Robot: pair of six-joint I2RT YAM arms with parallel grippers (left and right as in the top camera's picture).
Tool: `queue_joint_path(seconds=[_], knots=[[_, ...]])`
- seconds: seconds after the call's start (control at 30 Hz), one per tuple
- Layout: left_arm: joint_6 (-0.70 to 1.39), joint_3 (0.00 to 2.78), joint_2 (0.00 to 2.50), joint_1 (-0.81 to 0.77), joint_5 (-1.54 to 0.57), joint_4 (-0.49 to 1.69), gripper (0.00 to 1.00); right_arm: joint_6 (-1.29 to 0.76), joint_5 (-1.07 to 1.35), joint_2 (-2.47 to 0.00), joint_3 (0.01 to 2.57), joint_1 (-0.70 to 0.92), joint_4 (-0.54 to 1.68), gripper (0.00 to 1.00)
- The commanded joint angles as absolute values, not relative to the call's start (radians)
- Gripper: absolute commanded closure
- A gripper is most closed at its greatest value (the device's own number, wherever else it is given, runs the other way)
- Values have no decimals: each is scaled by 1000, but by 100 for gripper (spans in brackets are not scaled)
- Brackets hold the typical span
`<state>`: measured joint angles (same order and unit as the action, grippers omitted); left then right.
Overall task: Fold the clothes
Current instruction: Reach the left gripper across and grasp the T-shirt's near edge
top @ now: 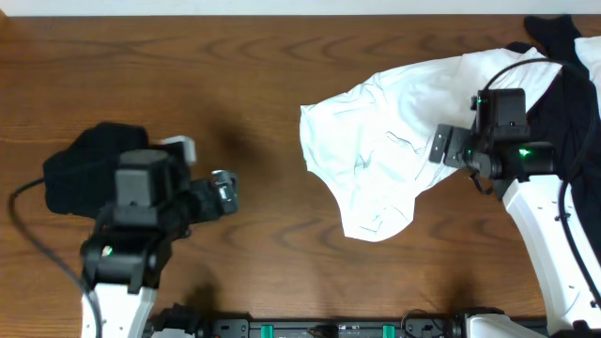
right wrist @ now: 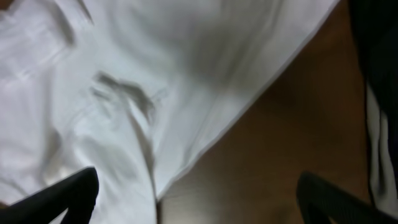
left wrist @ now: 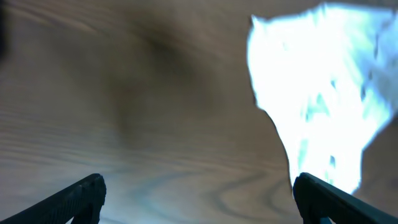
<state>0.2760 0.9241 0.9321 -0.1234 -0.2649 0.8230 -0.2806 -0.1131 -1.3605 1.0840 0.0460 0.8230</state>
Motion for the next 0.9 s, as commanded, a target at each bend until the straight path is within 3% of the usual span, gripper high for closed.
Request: queue_joint_path(seconds=[0.0, 0.2, 0.4, 0.77, 0.87], knots=[[328, 942, 1013, -220, -306, 813, 2, -273, -130, -1360, 1090, 14, 861, 1], [358, 942, 1180, -427, -302, 707, 2, -366, -131, -1359, 1090, -80, 909, 1], [463, 942, 1364, -576, -303, 464, 2, -348, -131, -1360, 1090, -159, 944, 1], [461, 942, 1636, -738, -302, 100, 0, -317, -131, -1360, 1090, -173, 958, 1], [457, 942, 1696, -758, -302, 6, 5, -317, -131, -1360, 1090, -173, 958, 1]])
